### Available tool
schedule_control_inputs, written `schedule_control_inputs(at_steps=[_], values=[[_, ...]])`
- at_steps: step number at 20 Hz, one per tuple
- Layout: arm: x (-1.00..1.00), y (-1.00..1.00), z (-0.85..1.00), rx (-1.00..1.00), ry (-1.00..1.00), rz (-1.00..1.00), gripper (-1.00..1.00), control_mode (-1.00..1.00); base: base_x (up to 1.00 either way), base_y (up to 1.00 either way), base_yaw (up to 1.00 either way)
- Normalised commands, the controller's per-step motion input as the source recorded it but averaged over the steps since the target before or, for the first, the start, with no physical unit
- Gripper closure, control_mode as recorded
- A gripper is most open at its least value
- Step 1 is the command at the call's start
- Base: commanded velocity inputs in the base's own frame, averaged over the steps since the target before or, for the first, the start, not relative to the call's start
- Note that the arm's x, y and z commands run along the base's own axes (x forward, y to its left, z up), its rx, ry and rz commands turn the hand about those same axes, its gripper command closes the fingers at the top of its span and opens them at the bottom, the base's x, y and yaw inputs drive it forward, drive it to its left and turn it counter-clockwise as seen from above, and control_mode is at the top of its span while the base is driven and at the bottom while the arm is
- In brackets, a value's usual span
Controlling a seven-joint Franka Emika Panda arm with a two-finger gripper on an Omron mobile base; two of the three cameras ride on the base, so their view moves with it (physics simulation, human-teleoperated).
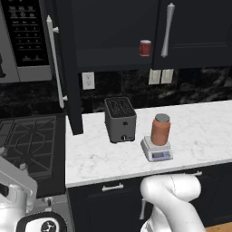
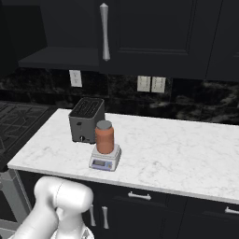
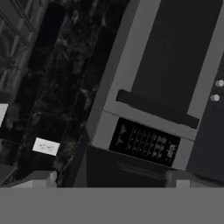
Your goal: Pick the honey bottle and place it on the digital scale for weighing, and close the cabinet.
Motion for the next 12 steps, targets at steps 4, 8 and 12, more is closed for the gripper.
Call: schedule_control_inputs(at_steps=[4, 8, 12], values=[[0.72, 0.43, 0.0, 0.26, -0.26, -0.28, -1.0, -1.0, 0.0, 0.0, 0.0], [0.45, 0.25, 0.07, 0.29, -0.2, -0.28, -1.0, -1.0, 0.0, 0.0, 0.0], [0.07, 0.0, 0.4, 0.09, -0.27, -0.36, -1.0, -1.0, 0.0, 0.0, 0.0]])
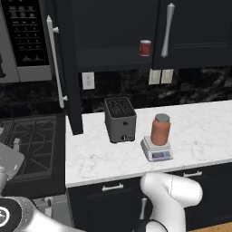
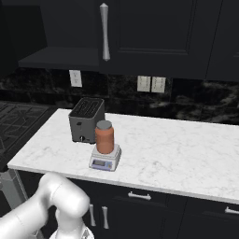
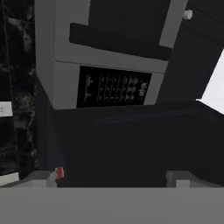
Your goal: Pick the honey bottle and place it on the digital scale for weighing, and close the cabinet.
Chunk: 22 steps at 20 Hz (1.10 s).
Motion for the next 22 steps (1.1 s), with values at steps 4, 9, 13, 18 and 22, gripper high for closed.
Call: schedule_control_inputs(at_steps=[4, 9, 13, 18, 22], values=[[-0.14, -0.18, 0.68, 0.05, -0.11, -0.33, -1.0, -1.0, 0.0, 0.0, 0.0], [0.14, -0.82, 0.62, 0.01, 0.04, -0.25, -1.0, -1.0, 0.0, 0.0, 0.0], [0.55, -0.94, 0.61, 0.0, 0.07, -0.21, -1.0, -1.0, 0.0, 0.0, 0.0], [0.74, -1.0, 0.48, 0.0, 0.1, -0.16, -1.0, -1.0, 0.0, 0.0, 0.0], [0.59, -1.0, 0.52, 0.0, 0.08, -0.11, -1.0, -1.0, 0.0, 0.0, 0.0]])
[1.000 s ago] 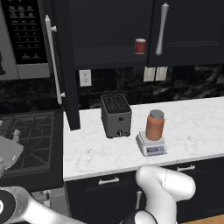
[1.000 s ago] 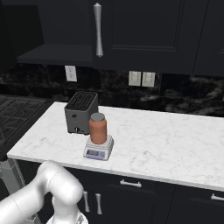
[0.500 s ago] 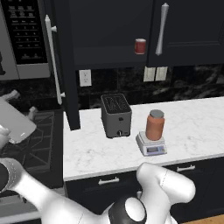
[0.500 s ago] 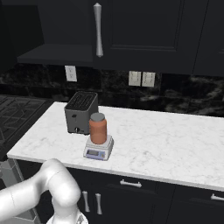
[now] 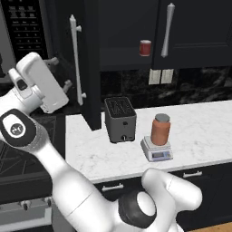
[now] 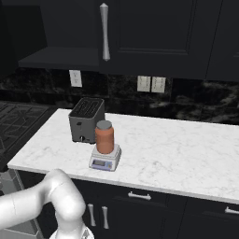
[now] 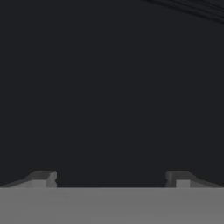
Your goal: Pick the honey bottle and place it on the digital scale for weighing, and close the cabinet.
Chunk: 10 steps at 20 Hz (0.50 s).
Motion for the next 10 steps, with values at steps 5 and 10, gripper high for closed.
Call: schedule_control_inputs(at_steps=[5, 10], values=[[0.79, -1.0, 0.23, 0.03, 0.24, -0.04, -1.0, -1.0, 0.0, 0.0, 0.0], [0.69, -1.0, 0.09, 0.11, 0.26, -0.03, -1.0, -1.0, 0.0, 0.0, 0.0]])
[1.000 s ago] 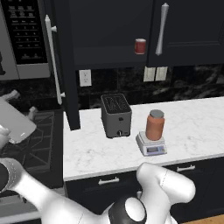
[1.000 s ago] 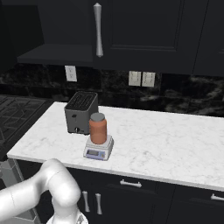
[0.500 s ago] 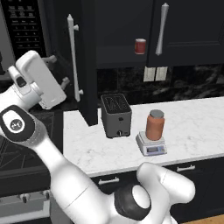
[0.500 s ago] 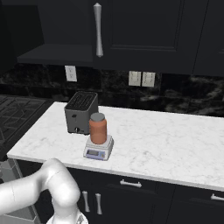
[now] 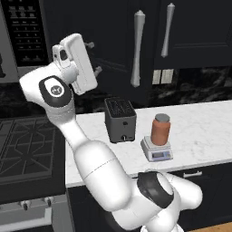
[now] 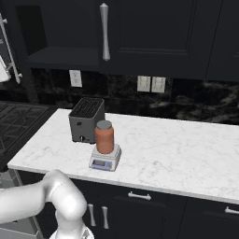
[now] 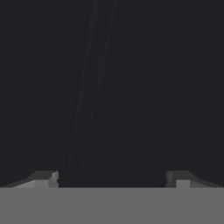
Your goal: Pick the honey bottle and place it on the digital scale for weighing, and close the cabinet.
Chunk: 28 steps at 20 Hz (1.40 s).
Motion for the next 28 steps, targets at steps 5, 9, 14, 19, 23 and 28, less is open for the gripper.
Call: schedule_control_inputs(at_steps=[5, 9, 14, 19, 23, 28], values=[[0.53, -0.89, 0.0, 0.23, 0.22, 0.34, -1.0, -1.0, 0.0, 0.0, 0.0], [0.48, -0.76, 0.0, 0.24, 0.09, 0.48, -1.0, -1.0, 0.0, 0.0, 0.0], [0.79, -0.86, -0.1, 0.23, 0.05, 0.44, -1.0, -1.0, 0.0, 0.0, 0.0], [1.0, -0.8, -0.27, 0.25, 0.03, 0.42, -1.0, -1.0, 0.0, 0.0, 0.0], [1.0, -0.48, -0.19, 0.23, 0.06, 0.33, -1.0, -1.0, 0.0, 0.0, 0.0], [1.0, -0.2, -0.22, 0.1, 0.02, 0.26, -1.0, -1.0, 0.0, 0.0, 0.0]])
